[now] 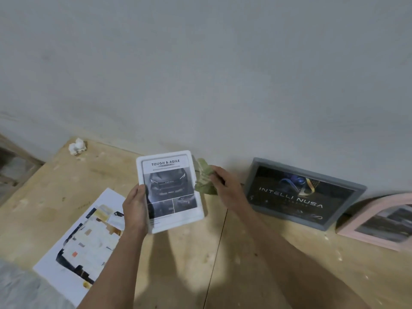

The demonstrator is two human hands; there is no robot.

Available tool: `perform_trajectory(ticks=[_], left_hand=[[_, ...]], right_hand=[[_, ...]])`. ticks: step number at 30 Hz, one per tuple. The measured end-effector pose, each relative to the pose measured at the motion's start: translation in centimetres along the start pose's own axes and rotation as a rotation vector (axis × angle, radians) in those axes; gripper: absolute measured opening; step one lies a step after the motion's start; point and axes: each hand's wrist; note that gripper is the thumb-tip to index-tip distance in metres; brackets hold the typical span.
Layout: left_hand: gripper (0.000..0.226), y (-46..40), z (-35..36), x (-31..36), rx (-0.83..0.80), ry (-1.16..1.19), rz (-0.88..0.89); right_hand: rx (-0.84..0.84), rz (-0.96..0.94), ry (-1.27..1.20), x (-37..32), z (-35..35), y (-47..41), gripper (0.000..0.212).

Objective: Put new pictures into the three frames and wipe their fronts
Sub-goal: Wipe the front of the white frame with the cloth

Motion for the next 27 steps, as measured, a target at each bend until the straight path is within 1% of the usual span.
perform_trajectory(ticks=[2, 3, 4, 5, 8, 9, 10, 11, 12, 13, 14, 15, 16, 17, 19, 20, 21, 23, 24, 25, 26, 27], left_hand=[[0.025, -0.5, 0.2, -0.4, 0.009, 0.019, -0.001], [0.020, -0.9, 0.3, -0.8, 0.011, 0.033, -0.007], [0.018, -1.5, 0.1, -1.4, 0.015, 0.047, -0.019], [0.020, -2.0, -0.1, -2.1, 0.028, 0.040, -0.035], [0.037, -2.9, -0.9, -3.8, 0.048, -0.047, -0.077], [0.040, -2.9, -0.9, -4.0, 0.047, -0.040, -0.075], [0.043, -2.6, -0.9, -3.8, 0.043, -0.024, -0.062], [0.041, -2.3, -0.9, -3.6, 0.047, -0.006, -0.041], [0.034, -1.9, -0.8, -3.5, 0.062, -0.013, -0.026], [0.026, -1.5, -0.8, -3.4, 0.059, -0.010, -0.013], [0.024, -0.9, -0.8, -3.2, 0.054, -0.017, -0.008], [0.028, -0.4, -0.6, -2.8, 0.042, -0.016, -0.008], [0.032, 0.1, -0.7, -2.6, 0.032, -0.013, 0.000], [0.033, 0.5, -0.8, -2.4, 0.021, -0.008, 0.014], [0.027, 1.4, -0.9, -1.8, 0.001, -0.019, 0.029], [0.024, 1.5, -1.1, -2.0, 0.000, -0.013, 0.033], [0.024, 1.9, -1.3, -2.0, -0.014, -0.009, 0.039], [0.028, 3.3, -1.8, -1.8, -0.031, -0.040, 0.024], [0.033, 4.5, -2.2, -1.6, -0.039, -0.046, 0.017], [0.041, 5.3, -2.2, -1.6, -0.066, -0.032, 0.020], [0.047, 6.3, -2.1, -1.5, -0.081, -0.030, 0.038], [0.047, 7.5, -2.0, -1.3, -0.109, -0.028, 0.072]], right_hand=[[-0.038, -0.110, 0.160, 2.4, 0.1, -2.2, 0.032], [-0.059, -0.200, 0.241, 3.8, 0.4, -3.2, 0.040], [-0.101, -0.266, 0.347, 5.4, 0.8, -4.1, 0.047], [-0.163, -0.280, 0.451, 7.1, 1.4, -4.8, 0.051], [-0.356, -0.120, 0.724, 11.9, 3.8, -3.8, 0.053], [-0.375, -0.080, 0.780, 13.1, 4.7, -2.8, 0.060], [-0.359, -0.048, 0.797, 13.6, 5.3, -2.0, 0.067], [-0.343, -0.018, 0.804, 14.0, 5.6, -1.5, 0.070], [-0.359, 0.013, 0.810, 13.9, 5.7, -1.7, 0.071], [-0.397, 0.026, 0.817, 13.7, 5.5, -2.0, 0.071], [-0.451, 0.045, 0.804, 13.1, 5.2, -2.5, 0.069], [-0.477, 0.069, 0.760, 12.3, 4.7, -3.0, 0.067], [-0.455, 0.088, 0.677, 11.4, 4.3, -3.1, 0.063], [-0.400, 0.103, 0.585, 10.3, 4.0, -3.0, 0.057], [-0.277, 0.127, 0.411, 7.9, 3.2, -2.1, 0.046], [-0.241, 0.169, 0.316, 6.8, 3.0, -1.7, 0.042], [-0.226, 0.262, 0.183, 5.3, 2.7, -1.1, 0.035], [-0.245, 0.425, -0.150, 2.1, 2.0, 0.9, 0.022], [-0.253, 0.457, -0.269, 0.3, 1.4, 2.3, 0.022], [-0.256, 0.460, -0.346, -0.9, 0.8, 3.6, 0.025], [-0.237, 0.448, -0.364, -1.8, 0.2, 4.9, 0.024], [-0.206, 0.426, -0.370, -2.6, -0.3, 6.3, 0.018]])
Point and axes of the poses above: each hand's wrist, its own y-axis away from the middle knuckle, its own z-axis out of the palm, x = y × z, and after that the axes turned 7 degrees about -z, right-handed
